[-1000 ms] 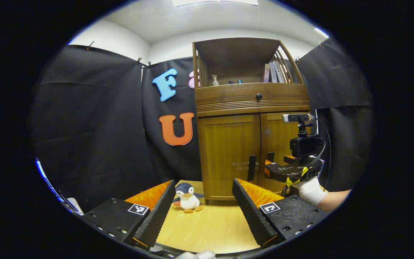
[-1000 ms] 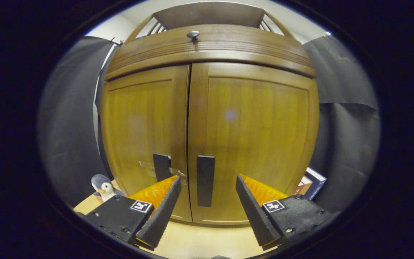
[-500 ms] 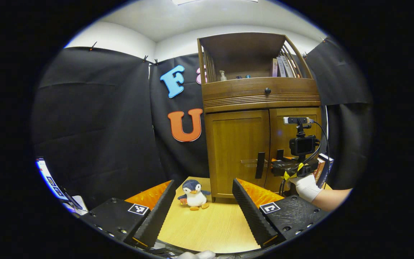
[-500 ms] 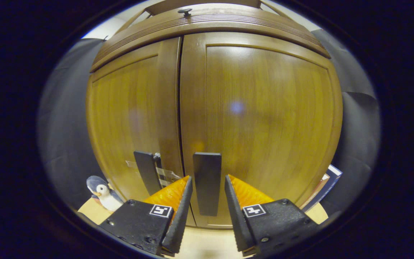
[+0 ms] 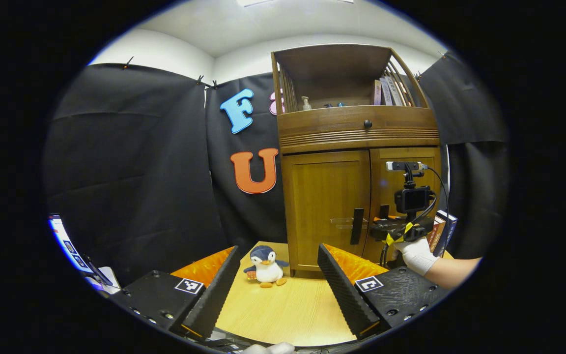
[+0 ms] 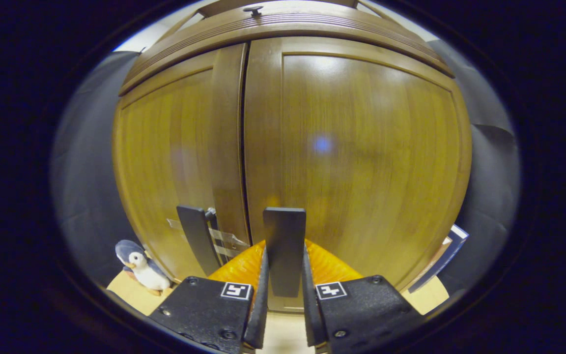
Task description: Open the right door of the double-door shoe cabinet with the right hand, and open the left door with the left hand.
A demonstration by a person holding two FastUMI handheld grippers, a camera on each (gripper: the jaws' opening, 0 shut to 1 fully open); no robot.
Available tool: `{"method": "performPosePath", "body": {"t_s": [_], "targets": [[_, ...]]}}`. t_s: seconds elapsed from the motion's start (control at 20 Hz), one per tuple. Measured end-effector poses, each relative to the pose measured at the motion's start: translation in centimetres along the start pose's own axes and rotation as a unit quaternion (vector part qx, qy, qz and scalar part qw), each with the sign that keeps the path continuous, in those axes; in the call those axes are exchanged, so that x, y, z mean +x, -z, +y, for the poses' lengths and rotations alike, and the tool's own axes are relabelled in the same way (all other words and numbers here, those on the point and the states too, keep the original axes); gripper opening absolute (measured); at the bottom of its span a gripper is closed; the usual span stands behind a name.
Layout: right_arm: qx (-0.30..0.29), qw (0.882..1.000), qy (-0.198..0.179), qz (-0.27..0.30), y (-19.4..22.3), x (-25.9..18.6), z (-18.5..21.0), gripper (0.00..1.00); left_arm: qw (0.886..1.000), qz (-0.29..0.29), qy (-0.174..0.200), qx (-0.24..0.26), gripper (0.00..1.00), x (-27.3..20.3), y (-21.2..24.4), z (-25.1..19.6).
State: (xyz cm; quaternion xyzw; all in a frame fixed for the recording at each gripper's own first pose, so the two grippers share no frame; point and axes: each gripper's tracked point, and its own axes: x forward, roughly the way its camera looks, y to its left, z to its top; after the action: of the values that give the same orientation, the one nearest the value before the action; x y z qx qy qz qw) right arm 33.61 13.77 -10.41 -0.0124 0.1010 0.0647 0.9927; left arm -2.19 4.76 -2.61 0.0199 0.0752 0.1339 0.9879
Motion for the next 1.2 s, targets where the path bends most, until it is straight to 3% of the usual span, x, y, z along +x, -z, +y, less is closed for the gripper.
{"method": "performPosePath", "body": {"t_s": [0.25, 0.3, 0.35, 0.45, 0.6, 0.65, 0.7, 0.8, 0.85, 1.05, 1.2], "targets": [[0.005, 1.0, -0.005, 0.002, 0.6, -2.4, -0.4, 0.34, 1.0, -0.008, 0.02, 0.0, 0.96, -0.1, 0.1, -0.3], [0.006, 1.0, -0.005, 0.002, 0.7, -3.0, -0.4, 0.34, 1.0, -0.009, 0.025, 0.003, 1.0, -0.1, 0.1, -0.4], [0.006, 1.0, -0.007, 0.002, 1.0, -3.8, -0.5, 0.34, 0.999, -0.012, 0.031, 0.004, 0.96, -0.1, 0.0, -0.5], [0.009, 1.0, -0.009, 0.004, 1.5, -5.7, -1.0, 0.34, 0.999, -0.016, 0.045, 0.0, 1.0, -0.1, 0.0, -1.0], [0.008, 1.0, -0.009, 0.004, 2.5, -9.1, -2.2, 0.34, 0.997, -0.025, 0.073, -0.005, 0.96, -0.1, -0.5, -2.1], [0.001, 1.0, -0.006, 0.004, 2.8, -10.2, -2.8, 0.34, 0.996, -0.033, 0.084, -0.005, 1.0, 0.1, -0.7, -2.4], [0.0, 1.0, -0.003, 0.003, 3.1, -11.4, -3.4, 0.34, 0.995, -0.037, 0.095, -0.005, 0.96, 0.2, -0.9, -2.7], [0.011, 1.0, 0.006, -0.001, 3.5, -13.2, -4.5, 0.32, 0.992, -0.044, 0.12, -0.006, 1.0, 0.2, -1.1, -3.6], [0.015, 1.0, 0.013, -0.002, 3.8, -14.2, -5.3, 0.32, 0.99, -0.046, 0.132, -0.005, 0.96, 0.0, -1.2, -4.0], [0.036, 0.999, 0.039, -0.01, 4.7, -17.6, -8.2, 0.29, 0.983, -0.052, 0.176, 0.005, 0.96, 0.4, -2.2, -6.2], [0.05, 0.996, 0.067, -0.014, 5.3, -19.9, -11.4, 0.21, 0.978, -0.053, 0.203, 0.02, 0.96, 0.1, -2.1, -8.0]]}}
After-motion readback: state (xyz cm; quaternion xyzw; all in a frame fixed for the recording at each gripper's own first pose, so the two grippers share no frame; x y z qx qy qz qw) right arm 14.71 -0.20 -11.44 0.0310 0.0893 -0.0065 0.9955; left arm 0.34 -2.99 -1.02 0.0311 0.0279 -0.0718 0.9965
